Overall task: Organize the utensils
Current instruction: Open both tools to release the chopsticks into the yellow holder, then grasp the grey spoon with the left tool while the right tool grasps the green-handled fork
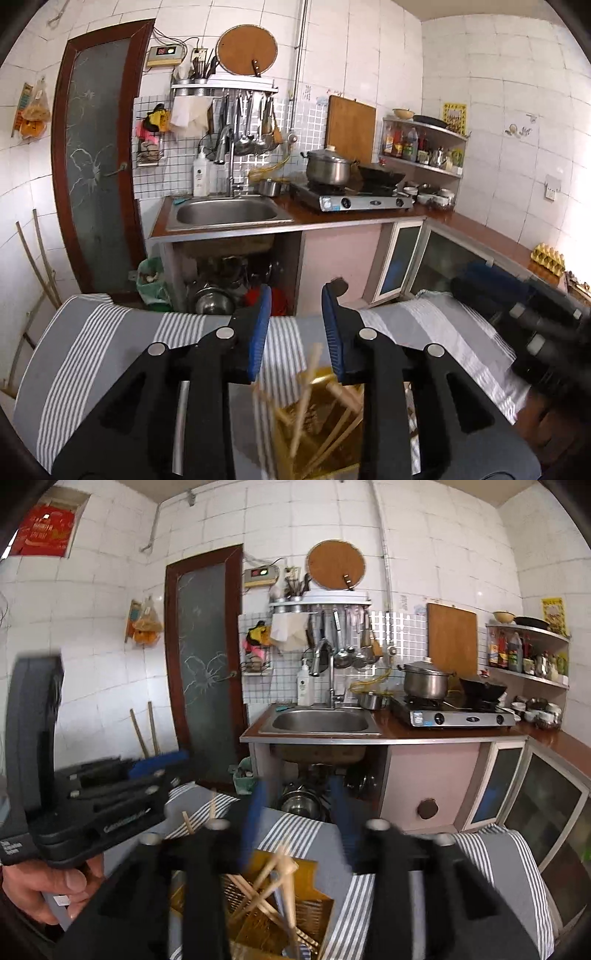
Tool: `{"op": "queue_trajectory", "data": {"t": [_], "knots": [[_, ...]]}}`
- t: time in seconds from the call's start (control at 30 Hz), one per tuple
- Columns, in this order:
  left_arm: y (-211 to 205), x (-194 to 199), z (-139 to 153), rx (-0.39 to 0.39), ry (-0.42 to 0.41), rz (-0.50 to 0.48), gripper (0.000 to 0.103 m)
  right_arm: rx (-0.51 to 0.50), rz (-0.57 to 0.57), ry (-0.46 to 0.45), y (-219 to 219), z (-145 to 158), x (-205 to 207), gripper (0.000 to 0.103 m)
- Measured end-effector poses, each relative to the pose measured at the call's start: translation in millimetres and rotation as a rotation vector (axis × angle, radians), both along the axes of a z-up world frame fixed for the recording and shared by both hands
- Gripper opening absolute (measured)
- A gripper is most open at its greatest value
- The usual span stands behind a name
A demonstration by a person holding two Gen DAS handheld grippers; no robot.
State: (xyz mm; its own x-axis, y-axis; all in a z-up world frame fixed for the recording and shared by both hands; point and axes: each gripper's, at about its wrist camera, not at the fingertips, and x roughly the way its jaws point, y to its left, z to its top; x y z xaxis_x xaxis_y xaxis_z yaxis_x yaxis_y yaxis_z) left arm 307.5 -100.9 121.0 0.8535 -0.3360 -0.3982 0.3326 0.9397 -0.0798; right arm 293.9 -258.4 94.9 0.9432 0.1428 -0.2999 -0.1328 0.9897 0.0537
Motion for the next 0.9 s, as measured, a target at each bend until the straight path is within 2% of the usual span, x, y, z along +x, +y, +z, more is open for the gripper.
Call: {"op": "queue_trajectory", "data": {"t": [0.13,0.27,0.47,0.57,0.63,0.7,0.9], "knots": [[23.1,-25.2,-2.8,0.019,0.000,0.032,0.030,-0.005,-0.044,0.017,-17.2,-3.0,-26.0,0.041],[49.4,-63.9,-22.3,0.042,0.033,0.067,0.030,-0.002,-0.087,0.088,-37.8,-27.9,-65.8,0.041],[87.0,-147.1,-86.9,0.050,0.126,0.118,0.034,0.014,-0.121,0.211,-44.4,-90.3,-140.5,0.041],[97.0,-189.3,-114.7,0.027,0.180,0.119,0.038,0.057,-0.127,0.260,-39.0,-118.0,-177.4,0.041],[95.9,-219.2,-128.9,0.054,0.179,0.116,0.038,0.100,-0.132,0.287,-34.1,-133.8,-201.7,0.041],[95.8,-235.3,-139.4,0.061,0.198,0.109,0.038,0.127,-0.114,0.313,-26.4,-145.2,-217.2,0.041],[95.7,-253.3,-164.5,0.083,0.276,0.104,0.038,0.089,-0.075,0.358,-0.3,-164.9,-238.4,0.041]]}}
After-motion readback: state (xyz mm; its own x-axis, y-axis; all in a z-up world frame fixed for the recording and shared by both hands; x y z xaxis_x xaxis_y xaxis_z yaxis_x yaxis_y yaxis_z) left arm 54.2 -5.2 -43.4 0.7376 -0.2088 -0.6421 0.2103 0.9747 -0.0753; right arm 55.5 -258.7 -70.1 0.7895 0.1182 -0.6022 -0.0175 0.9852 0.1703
